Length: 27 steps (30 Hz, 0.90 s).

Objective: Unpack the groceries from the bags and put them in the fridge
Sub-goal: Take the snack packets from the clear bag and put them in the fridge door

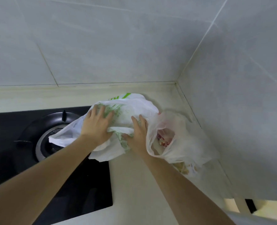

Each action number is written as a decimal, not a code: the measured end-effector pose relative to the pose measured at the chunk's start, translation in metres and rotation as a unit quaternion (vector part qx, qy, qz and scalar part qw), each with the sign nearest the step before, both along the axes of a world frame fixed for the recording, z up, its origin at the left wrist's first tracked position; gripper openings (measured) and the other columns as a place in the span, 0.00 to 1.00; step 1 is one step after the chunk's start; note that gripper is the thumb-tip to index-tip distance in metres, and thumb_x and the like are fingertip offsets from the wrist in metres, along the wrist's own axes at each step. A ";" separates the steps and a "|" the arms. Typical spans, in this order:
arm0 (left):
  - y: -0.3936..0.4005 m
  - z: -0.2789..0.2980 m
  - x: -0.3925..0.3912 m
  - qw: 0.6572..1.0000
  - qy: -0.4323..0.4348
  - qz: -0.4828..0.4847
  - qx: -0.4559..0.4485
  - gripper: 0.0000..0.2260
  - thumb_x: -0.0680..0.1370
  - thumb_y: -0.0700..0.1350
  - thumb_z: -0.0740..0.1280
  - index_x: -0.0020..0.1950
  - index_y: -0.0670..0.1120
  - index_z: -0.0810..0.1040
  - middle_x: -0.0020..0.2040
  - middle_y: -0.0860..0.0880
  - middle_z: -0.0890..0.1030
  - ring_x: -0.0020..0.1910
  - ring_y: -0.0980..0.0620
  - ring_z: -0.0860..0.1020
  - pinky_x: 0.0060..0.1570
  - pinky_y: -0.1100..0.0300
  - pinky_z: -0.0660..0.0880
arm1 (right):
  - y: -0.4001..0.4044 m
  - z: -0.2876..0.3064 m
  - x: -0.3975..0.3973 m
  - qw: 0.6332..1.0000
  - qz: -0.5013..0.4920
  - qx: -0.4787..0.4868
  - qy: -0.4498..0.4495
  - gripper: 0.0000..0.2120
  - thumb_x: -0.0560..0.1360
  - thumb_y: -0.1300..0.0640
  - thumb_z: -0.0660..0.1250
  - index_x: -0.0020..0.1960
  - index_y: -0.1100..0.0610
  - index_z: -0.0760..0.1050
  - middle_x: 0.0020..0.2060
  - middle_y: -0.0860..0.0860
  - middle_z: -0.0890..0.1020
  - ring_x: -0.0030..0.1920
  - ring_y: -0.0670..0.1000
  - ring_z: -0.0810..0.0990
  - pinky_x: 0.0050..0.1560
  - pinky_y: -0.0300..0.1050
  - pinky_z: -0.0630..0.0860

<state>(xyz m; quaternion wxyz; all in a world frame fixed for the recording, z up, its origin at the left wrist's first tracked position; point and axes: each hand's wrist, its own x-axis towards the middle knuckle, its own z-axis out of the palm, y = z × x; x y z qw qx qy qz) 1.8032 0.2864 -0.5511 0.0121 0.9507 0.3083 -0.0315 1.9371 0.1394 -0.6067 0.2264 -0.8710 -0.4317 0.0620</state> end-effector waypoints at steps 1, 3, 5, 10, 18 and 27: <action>0.005 0.001 0.006 1.000 -0.002 0.010 0.003 0.33 0.71 0.59 0.71 0.74 0.50 0.70 0.72 0.40 0.69 0.72 0.33 0.65 0.68 0.41 0.67 | 0.006 0.003 0.004 1.000 0.002 -0.007 -0.007 0.38 0.71 0.37 0.73 0.74 0.57 0.73 0.75 0.64 0.71 0.74 0.68 0.70 0.70 0.68 0.68; 0.010 0.004 0.016 1.000 0.001 0.021 0.005 0.32 0.74 0.62 0.69 0.75 0.51 0.68 0.72 0.41 0.68 0.71 0.35 0.65 0.69 0.44 0.66 | 0.011 0.008 0.004 1.000 -0.010 -0.009 0.007 0.38 0.76 0.37 0.69 0.79 0.56 0.68 0.80 0.61 0.65 0.79 0.65 0.63 0.76 0.66 0.62; 0.007 0.010 0.020 1.000 0.015 0.023 0.002 0.34 0.74 0.66 0.67 0.76 0.53 0.66 0.73 0.42 0.67 0.72 0.36 0.65 0.71 0.45 0.65 | 0.001 0.011 -0.008 0.999 -0.035 0.029 0.021 0.35 0.79 0.37 0.62 0.79 0.57 0.67 0.81 0.60 0.64 0.80 0.64 0.62 0.78 0.65 0.59; -0.033 0.036 0.001 0.998 -0.002 -0.015 -0.064 0.47 0.66 0.68 0.75 0.79 0.52 0.64 0.74 0.43 0.67 0.75 0.39 0.64 0.71 0.44 0.65 | -0.077 0.038 -0.061 0.994 -0.009 0.087 0.071 0.33 0.82 0.43 0.61 0.83 0.55 0.59 0.83 0.57 0.60 0.83 0.55 0.54 0.82 0.54 0.55; -0.133 0.101 0.017 0.969 -0.155 -0.175 -0.080 0.43 0.68 0.52 0.78 0.80 0.54 0.62 0.76 0.43 0.67 0.71 0.41 0.69 0.57 0.46 0.77 | -0.194 0.104 -0.086 0.990 -0.091 0.029 0.105 0.22 0.80 0.48 0.65 0.73 0.47 0.69 0.70 0.44 0.71 0.72 0.48 0.68 0.67 0.48 0.75; -0.156 0.131 0.072 0.934 -0.219 -0.250 -0.128 0.12 0.70 0.49 0.64 0.48 0.46 0.82 0.47 0.48 0.82 0.52 0.42 0.78 0.46 0.50 0.77 | -0.198 0.113 -0.056 0.855 -0.203 0.038 0.476 0.29 0.78 0.50 0.71 0.76 0.39 0.66 0.72 0.45 0.64 0.73 0.47 0.64 0.70 0.46 0.66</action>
